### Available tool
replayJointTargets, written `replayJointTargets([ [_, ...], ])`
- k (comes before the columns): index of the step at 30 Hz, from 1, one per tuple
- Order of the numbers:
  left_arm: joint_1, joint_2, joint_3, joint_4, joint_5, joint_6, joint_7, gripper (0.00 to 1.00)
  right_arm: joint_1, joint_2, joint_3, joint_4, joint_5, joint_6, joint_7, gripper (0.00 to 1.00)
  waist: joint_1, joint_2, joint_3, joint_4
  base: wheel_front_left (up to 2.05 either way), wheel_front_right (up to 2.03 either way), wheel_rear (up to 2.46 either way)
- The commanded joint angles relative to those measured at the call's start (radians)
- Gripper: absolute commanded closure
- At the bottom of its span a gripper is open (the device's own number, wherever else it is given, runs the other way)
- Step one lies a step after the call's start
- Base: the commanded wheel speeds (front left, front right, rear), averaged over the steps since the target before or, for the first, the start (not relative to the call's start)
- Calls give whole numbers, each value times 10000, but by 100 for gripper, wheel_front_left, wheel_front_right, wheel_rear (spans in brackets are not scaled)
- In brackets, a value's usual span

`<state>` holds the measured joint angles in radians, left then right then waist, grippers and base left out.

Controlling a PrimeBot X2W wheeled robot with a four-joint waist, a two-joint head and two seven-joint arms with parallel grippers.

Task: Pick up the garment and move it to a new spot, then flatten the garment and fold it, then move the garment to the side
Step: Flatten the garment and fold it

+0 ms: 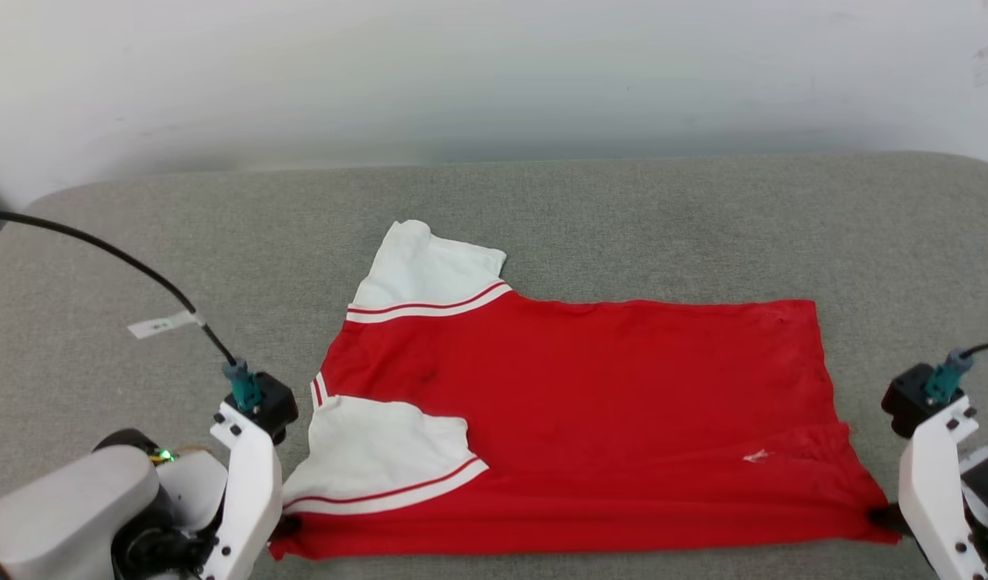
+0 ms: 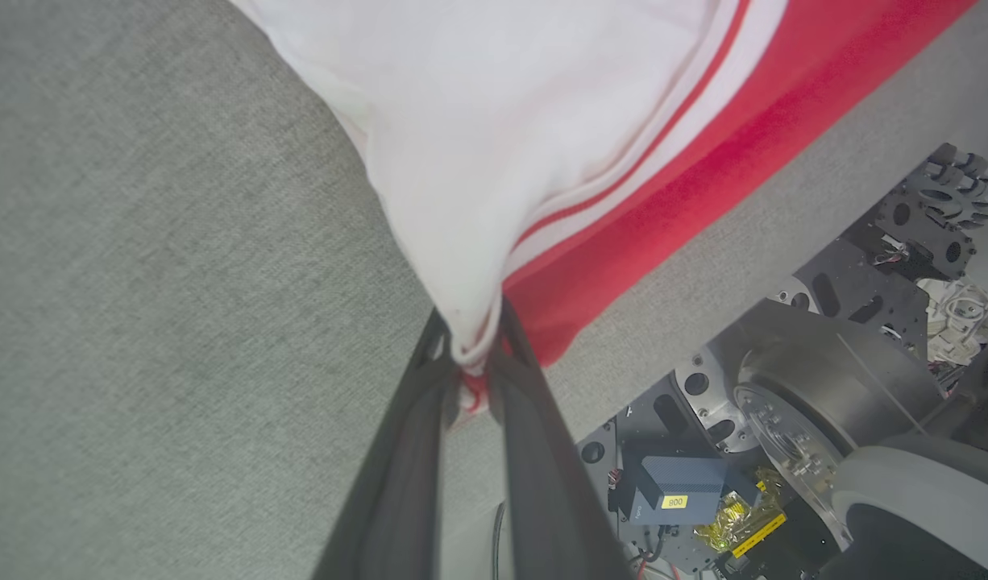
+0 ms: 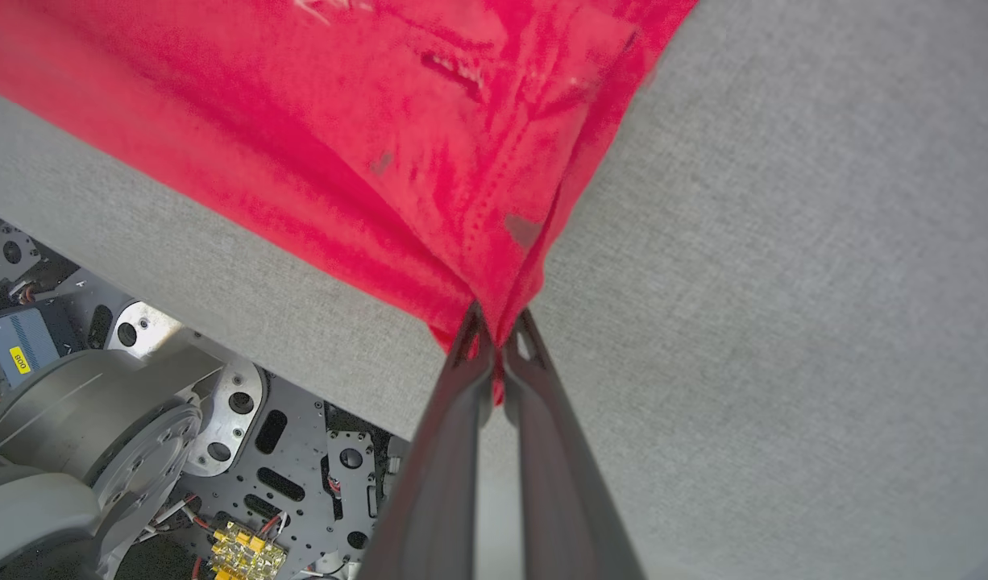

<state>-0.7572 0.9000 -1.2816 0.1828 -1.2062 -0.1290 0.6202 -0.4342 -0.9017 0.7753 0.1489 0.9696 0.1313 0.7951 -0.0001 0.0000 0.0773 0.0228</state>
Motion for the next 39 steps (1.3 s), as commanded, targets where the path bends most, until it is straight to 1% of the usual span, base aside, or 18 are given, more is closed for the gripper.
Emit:
replayJointTargets([
  [1,182,0,19,10,-4,69,-88,100,212,-103,-55,-24,32,-11,19,100,1,0,25,-21,0,0,0],
  [6,690,-210,20,367,243,132,-176,100,869,173,-147,235,-128,-11,-2,100,1,0,237,-81,0,0,0],
  [10,927,-473,24,761,122,174,-258,100,1125,632,-282,662,-389,-11,-189,100,1,0,337,-114,0,0,0],
  [11,899,-500,45,842,182,191,-338,51,1108,719,-378,746,-439,-11,-265,86,1,0,333,-115,0,0,0],
  [12,827,-521,50,907,283,182,-429,0,1058,781,-467,798,-557,-11,-405,0,1,0,320,-112,0,0,0],
  [14,652,-507,54,964,474,145,-564,0,1047,914,-617,818,-651,-11,-623,0,1,0,214,-90,0,0,0],
  [18,210,-404,285,828,669,98,-905,0,1025,972,-1139,507,-956,-9,-1537,0,1,0,-51,-40,0,0,0],
  [21,-219,-334,599,755,963,118,-1413,0,957,1066,-1668,124,-1370,-9,-2574,0,1,0,-158,-65,0,0,0],
  [24,-830,-380,943,868,1545,223,-2139,0,945,1370,-2469,-183,-1989,-9,-3915,0,1,0,-105,-146,0,0,0],
  [28,-1590,-643,1389,1277,1936,341,-2789,0,1170,2045,-3659,-520,-3162,-9,-5565,0,1,0,184,-339,0,0,0],
  [30,-1973,-820,1664,1561,1804,349,-2960,0,1382,2461,-4265,-782,-3835,-9,-6302,0,1,0,385,-455,0,0,0],
  [32,-2393,-921,1820,1863,1895,325,-3001,0,1568,2918,-4923,-1112,-4491,-9,-6985,0,1,0,624,-591,0,0,0],
  [35,-2941,-1141,2028,2367,1640,246,-2694,0,1977,3723,-5935,-1700,-5355,-9,-7779,0,1,0,1053,-793,0,0,0],
  [39,-3836,-1361,2294,2936,1219,173,-1984,0,2581,4619,-6929,-2594,-6327,-9,-8379,0,1,0,1733,-1053,0,0,0],
])
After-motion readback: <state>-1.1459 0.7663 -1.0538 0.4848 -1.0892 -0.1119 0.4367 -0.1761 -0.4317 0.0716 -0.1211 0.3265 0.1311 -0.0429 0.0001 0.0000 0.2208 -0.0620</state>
